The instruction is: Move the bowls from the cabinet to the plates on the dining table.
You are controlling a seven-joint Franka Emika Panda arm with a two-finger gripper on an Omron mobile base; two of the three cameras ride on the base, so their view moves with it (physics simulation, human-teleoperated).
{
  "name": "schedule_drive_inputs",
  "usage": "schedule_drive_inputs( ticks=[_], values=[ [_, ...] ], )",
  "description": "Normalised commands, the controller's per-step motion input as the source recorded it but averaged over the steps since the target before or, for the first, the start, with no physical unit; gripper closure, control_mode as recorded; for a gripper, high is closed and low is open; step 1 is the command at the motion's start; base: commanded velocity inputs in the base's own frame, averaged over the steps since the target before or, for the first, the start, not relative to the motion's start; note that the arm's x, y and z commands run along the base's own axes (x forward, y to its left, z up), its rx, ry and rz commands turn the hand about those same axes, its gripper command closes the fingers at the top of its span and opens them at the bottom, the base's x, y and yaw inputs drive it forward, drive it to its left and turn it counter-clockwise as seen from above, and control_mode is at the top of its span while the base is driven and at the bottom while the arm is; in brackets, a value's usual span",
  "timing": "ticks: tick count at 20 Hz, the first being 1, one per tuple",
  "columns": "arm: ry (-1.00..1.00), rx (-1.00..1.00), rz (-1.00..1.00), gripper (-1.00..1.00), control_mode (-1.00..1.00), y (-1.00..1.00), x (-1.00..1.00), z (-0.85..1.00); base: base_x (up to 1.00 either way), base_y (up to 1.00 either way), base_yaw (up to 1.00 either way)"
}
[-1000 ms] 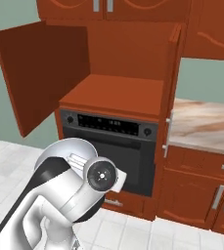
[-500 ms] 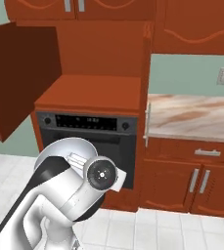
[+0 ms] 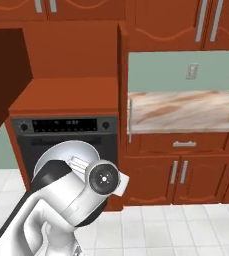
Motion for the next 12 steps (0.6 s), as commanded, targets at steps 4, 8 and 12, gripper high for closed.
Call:
schedule_drive_inputs(
  ticks=[4,8,12],
  values=[
    [0.0,0.0,0.0,1.0,1.0,0.0,0.0,0.0,0.0,-0.19,-0.33],
    [0.0,0.0,0.0,1.0,1.0,0.0,0.0,0.0,0.0,-0.18,-0.33],
    [0.0,0.0,0.0,1.0,1.0,0.0,0.0,0.0,0.0,-0.19,-0.33]
  ],
)
